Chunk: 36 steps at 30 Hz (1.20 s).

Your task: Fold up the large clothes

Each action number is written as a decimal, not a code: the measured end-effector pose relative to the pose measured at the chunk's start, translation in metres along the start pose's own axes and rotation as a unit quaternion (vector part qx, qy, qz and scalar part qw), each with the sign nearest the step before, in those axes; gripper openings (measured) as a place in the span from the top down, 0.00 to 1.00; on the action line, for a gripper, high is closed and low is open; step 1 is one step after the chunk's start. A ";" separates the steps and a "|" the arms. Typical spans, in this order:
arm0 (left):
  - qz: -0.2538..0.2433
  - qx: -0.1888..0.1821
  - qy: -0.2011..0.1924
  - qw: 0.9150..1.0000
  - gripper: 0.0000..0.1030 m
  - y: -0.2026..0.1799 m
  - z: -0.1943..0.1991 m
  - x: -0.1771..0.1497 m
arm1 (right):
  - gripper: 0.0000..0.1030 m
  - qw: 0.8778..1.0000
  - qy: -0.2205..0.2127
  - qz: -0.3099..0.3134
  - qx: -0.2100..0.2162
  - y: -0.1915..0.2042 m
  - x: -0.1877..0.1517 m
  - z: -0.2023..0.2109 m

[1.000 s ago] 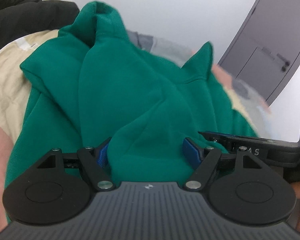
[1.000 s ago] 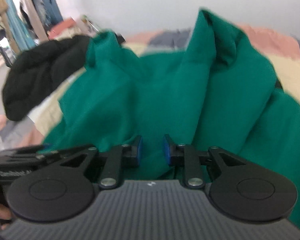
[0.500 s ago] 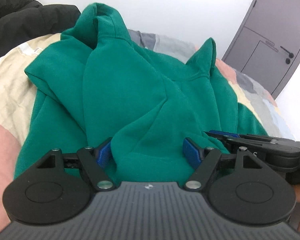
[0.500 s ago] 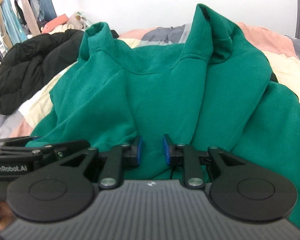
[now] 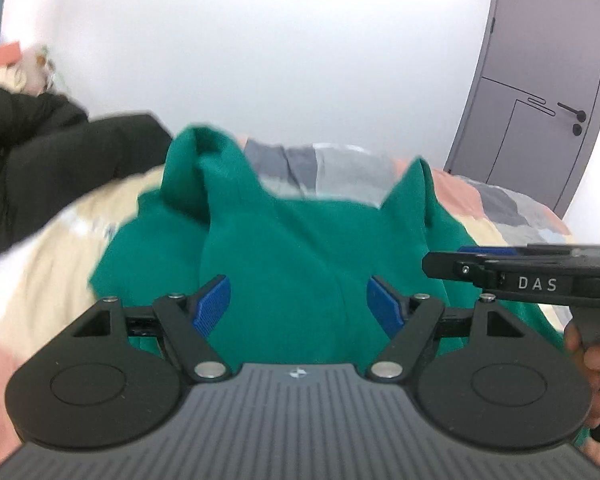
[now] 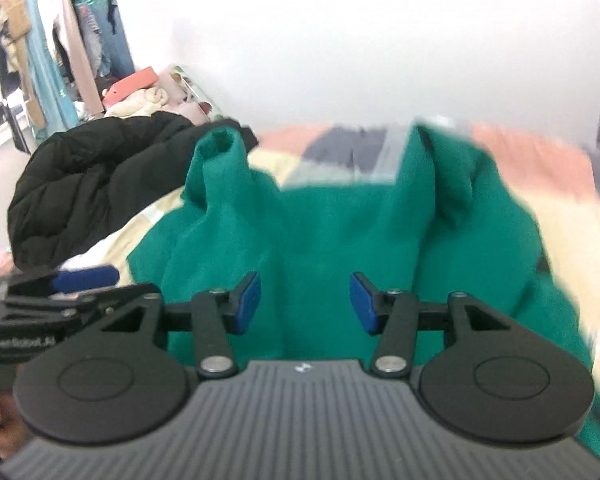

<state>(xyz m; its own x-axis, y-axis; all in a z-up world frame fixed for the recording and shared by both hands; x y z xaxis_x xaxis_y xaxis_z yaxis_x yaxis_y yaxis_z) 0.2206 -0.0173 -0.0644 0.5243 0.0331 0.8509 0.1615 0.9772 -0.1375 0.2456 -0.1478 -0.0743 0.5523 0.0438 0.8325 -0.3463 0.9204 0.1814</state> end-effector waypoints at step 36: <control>0.035 0.090 0.071 0.993 0.22 0.106 -0.191 0.035 | 0.61 0.994 0.004 0.009 -0.109 -0.130 0.005 -0.148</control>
<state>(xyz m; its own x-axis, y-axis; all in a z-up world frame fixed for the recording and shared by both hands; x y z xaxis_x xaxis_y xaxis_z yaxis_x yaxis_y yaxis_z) 0.4157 0.0478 -0.1460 0.6440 0.0848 0.7603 -0.0254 0.9957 -0.0895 0.4056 -0.2101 -0.1710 0.5544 0.0630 0.8298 -0.1832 0.9819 0.0479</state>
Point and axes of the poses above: each gripper's, at about its wrist camera, not at the fingertips, and z roughly against the way its jaws point, y to its left, x to its top, the point moved 9 cm from there along -z, roughly the way its jaws point, and after that the axes turned 1 degree about -y, right-handed, at the moved point
